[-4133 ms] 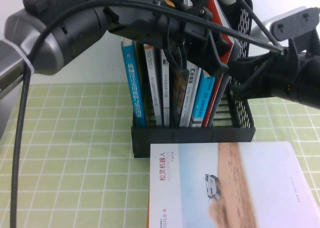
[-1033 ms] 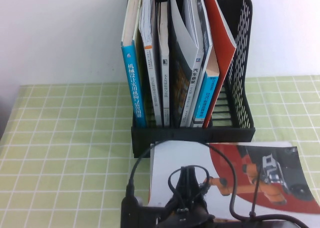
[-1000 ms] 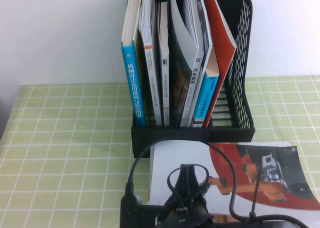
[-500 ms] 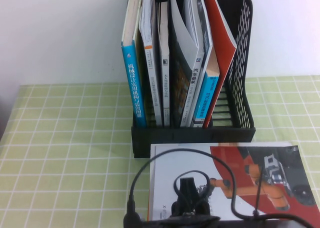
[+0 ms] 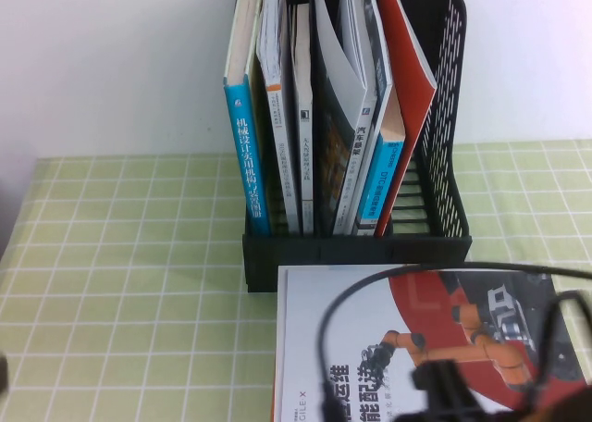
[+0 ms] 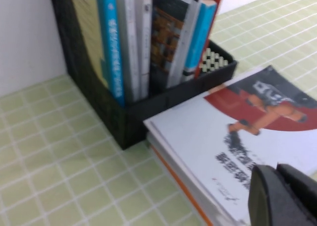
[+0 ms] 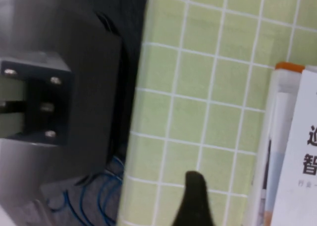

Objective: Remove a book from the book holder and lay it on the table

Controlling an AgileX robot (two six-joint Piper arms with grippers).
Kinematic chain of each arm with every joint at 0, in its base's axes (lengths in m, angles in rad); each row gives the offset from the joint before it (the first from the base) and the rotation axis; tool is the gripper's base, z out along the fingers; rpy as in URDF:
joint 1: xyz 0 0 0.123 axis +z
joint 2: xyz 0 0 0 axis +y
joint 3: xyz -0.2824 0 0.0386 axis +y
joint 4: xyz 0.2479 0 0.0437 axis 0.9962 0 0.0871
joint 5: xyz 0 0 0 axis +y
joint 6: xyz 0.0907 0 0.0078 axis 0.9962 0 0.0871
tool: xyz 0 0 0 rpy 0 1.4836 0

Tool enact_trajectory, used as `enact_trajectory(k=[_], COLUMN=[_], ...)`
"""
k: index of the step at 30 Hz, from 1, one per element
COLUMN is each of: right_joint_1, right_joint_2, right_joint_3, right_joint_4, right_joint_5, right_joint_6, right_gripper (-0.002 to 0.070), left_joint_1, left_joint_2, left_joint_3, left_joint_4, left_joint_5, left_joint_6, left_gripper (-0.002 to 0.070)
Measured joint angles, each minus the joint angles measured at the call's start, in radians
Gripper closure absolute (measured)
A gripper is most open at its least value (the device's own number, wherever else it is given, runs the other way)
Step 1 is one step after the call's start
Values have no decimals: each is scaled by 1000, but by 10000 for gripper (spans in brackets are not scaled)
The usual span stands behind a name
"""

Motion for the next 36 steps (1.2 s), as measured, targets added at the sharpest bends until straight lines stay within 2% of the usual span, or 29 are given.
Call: enact_trajectory(k=[3, 6, 7, 10, 14, 17, 20, 23, 28, 32, 36], right_joint_1=[0, 0, 0, 0, 0, 0, 0, 0, 0, 0, 0], right_joint_2=[-76, -131, -150, -204, -290, -366, -455, -523, -544, -544, -544], right_joint_3=[0, 4, 12, 64, 179, 291, 412, 518, 601, 605, 605], right_joint_4=[32, 36, 38, 24, -150, -333, -534, -834, -1170, -1319, -1364], right_joint_5=[32, 36, 21, -75, -229, -308, -442, -560, -614, -639, -650], right_joint_6=[22, 57, 67, 120, 273, 463, 709, 998, 1464, 1569, 1587], right_gripper=[260, 524, 576, 645, 668, 673, 673, 676, 677, 677, 678], left_joint_1=[0, 0, 0, 0, 0, 0, 0, 0, 0, 0, 0], left_joint_2=[-119, -237, -276, -367, -419, -419, -419, -419, -419, -419, -419], left_joint_3=[131, 279, 330, 465, 625, 709, 751, 770, 781, 800, 818], left_joint_4=[-67, -133, -143, -152, -150, -147, -149, -153, -157, -163, -165], left_joint_5=[-45, -144, -196, -373, -567, -591, -594, -643, -689, -689, -682], left_joint_6=[0, 0, 0, -4, -4, -9, -21, -25, -25, -34, -39], left_gripper=[678, 678, 678, 678, 678, 678, 678, 678, 678, 678, 678])
